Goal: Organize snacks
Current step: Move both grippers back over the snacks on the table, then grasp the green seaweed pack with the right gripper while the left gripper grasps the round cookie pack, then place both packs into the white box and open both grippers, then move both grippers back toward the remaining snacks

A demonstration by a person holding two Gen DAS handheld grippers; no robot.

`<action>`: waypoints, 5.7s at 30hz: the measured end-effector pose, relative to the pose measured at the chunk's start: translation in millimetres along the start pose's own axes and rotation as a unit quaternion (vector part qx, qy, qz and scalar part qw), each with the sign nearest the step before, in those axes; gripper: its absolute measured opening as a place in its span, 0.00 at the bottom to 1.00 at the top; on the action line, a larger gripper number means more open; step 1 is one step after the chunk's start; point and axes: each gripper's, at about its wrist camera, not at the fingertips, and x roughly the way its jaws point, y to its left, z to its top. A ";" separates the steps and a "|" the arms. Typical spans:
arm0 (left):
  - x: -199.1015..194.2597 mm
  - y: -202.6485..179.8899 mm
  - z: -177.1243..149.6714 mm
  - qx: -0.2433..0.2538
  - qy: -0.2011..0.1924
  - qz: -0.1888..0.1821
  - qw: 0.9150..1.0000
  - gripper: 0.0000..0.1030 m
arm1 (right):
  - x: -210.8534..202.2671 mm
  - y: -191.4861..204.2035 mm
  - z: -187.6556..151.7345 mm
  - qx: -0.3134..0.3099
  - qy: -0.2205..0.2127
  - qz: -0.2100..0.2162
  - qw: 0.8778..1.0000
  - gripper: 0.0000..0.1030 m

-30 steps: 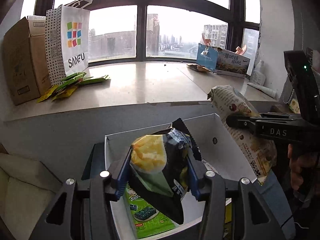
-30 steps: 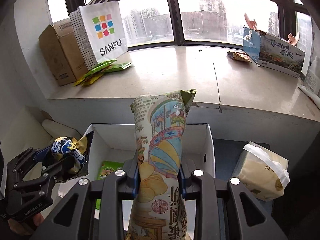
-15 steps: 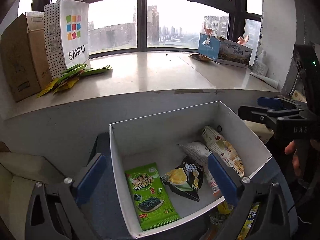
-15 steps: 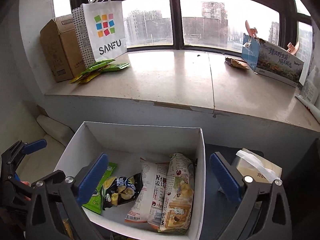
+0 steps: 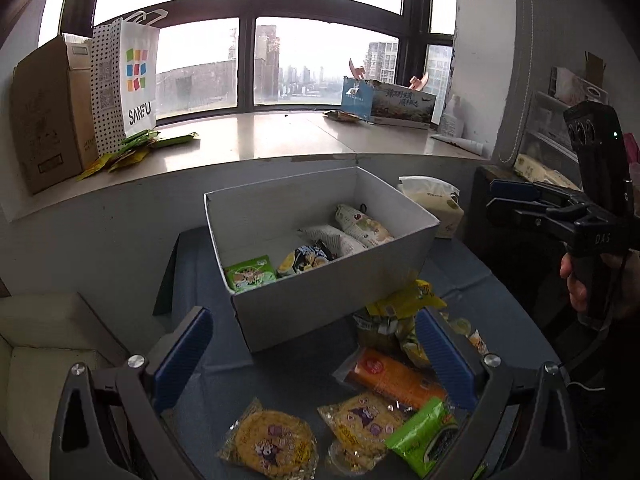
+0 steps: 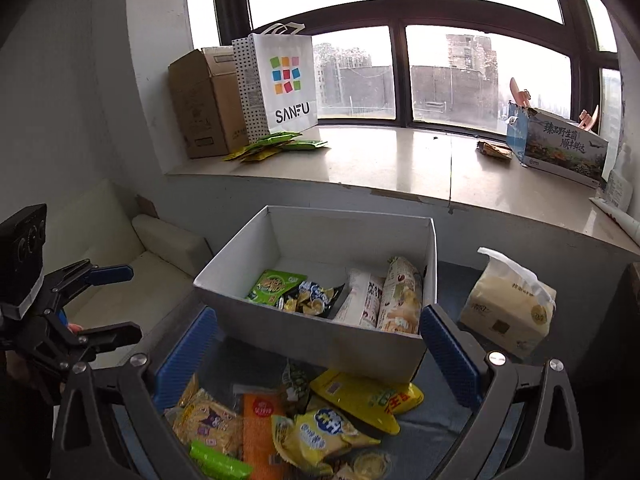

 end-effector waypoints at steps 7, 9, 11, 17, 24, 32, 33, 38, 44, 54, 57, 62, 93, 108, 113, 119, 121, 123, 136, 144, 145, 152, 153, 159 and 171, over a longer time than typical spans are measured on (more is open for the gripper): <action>-38.3 -4.5 -41.2 -0.061 -0.015 -0.023 0.998 1.00 | -53.1 7.8 -83.2 0.066 0.013 0.025 0.997 1.00; -39.9 -7.3 -38.8 -0.062 -0.018 -0.021 0.998 1.00 | -60.4 6.9 -97.7 0.087 0.017 0.028 0.996 1.00; -43.7 -10.5 -34.9 -0.060 -0.027 -0.020 0.998 1.00 | -65.4 11.6 -107.3 0.088 0.014 0.017 0.996 1.00; -53.9 -20.1 -30.5 -0.043 -0.040 -0.017 0.998 1.00 | -39.1 37.6 -123.0 0.063 0.089 -0.018 0.994 1.00; -65.0 -20.2 -38.2 -0.042 -0.044 -0.014 0.998 1.00 | 20.1 88.2 -155.8 0.025 0.224 -0.005 0.974 1.00; -75.2 -10.2 -54.8 -0.041 -0.042 -0.004 0.998 1.00 | 57.3 108.1 -183.4 0.032 0.294 -0.038 0.955 1.00; -75.2 -7.7 -56.5 -0.046 -0.041 -0.002 0.998 1.00 | 59.4 109.0 -185.4 0.031 0.300 -0.040 0.953 0.96; -70.5 1.9 -62.5 -0.061 -0.032 0.002 0.998 1.00 | 61.3 103.9 -194.5 0.036 0.312 -0.028 0.949 0.64; -67.0 9.6 -65.8 -0.043 -0.025 -0.014 0.999 1.00 | 29.6 87.6 -179.5 0.062 0.252 -0.017 0.965 0.62; 30.7 13.8 -97.3 0.147 0.142 -0.068 0.977 1.00 | -52.6 9.9 -112.9 0.132 0.049 -0.006 0.990 0.62; 54.8 27.9 -111.2 0.142 0.176 -0.078 0.971 1.00 | -71.7 -1.8 -97.4 0.135 0.012 -0.010 0.991 0.62; 85.5 41.9 -120.7 0.145 0.221 -0.077 0.961 1.00 | -83.0 -3.8 -91.2 0.139 -0.009 -0.027 0.990 0.62; 4.0 26.1 71.5 -0.073 -0.094 -0.017 0.993 0.75 | 9.4 -40.1 26.0 0.081 -0.010 -0.008 0.997 0.63; 156.9 34.8 108.2 -0.075 0.040 0.032 0.996 1.00 | 155.6 -93.2 74.3 0.103 0.141 -0.021 0.984 1.00; 159.3 39.4 99.0 -0.076 0.048 0.047 0.995 1.00 | 143.2 -97.6 74.0 0.101 0.110 -0.025 0.988 1.00; 135.4 37.1 99.4 -0.070 0.030 0.041 0.996 1.00 | 113.2 -93.4 72.4 0.101 0.063 -0.036 0.992 1.00; 119.3 32.9 98.5 -0.064 0.016 0.030 0.997 1.00 | 99.1 -88.4 69.9 0.099 0.036 -0.020 0.994 1.00; 100.7 23.6 95.9 -0.032 0.000 0.032 0.999 1.00 | 87.9 -76.2 67.3 0.078 0.015 -0.007 0.997 1.00; -15.3 -14.7 25.6 -0.034 -0.051 -0.002 0.998 1.00 | -26.5 -26.5 -2.4 0.056 -0.020 0.023 0.998 1.00; -65.4 -27.6 -23.7 -0.064 -0.066 -0.021 0.996 1.00 | -89.8 5.7 -66.8 0.005 -0.032 -0.032 0.999 1.00; -68.7 -30.0 -26.7 -0.061 -0.067 -0.020 0.996 1.00 | -95.4 9.6 -74.0 0.001 -0.036 -0.041 0.999 1.00; -73.6 -43.4 -29.7 -0.041 -0.068 -0.013 0.997 1.00 | -104.6 15.0 -106.1 0.009 -0.031 -0.038 0.999 1.00; -73.2 -44.4 -30.1 -0.040 -0.068 -0.013 0.997 1.00 | -101.4 15.6 -108.6 0.006 -0.024 -0.041 0.999 1.00; -72.3 -46.4 -32.7 -0.031 -0.066 -0.014 0.997 1.00 | -71.2 17.3 -114.2 -0.004 0.014 -0.040 0.999 1.00; -68.7 -44.6 -48.4 -0.002 -0.048 -0.005 0.999 1.00 | 69.8 5.2 -112.8 -0.020 0.150 0.010 0.988 1.00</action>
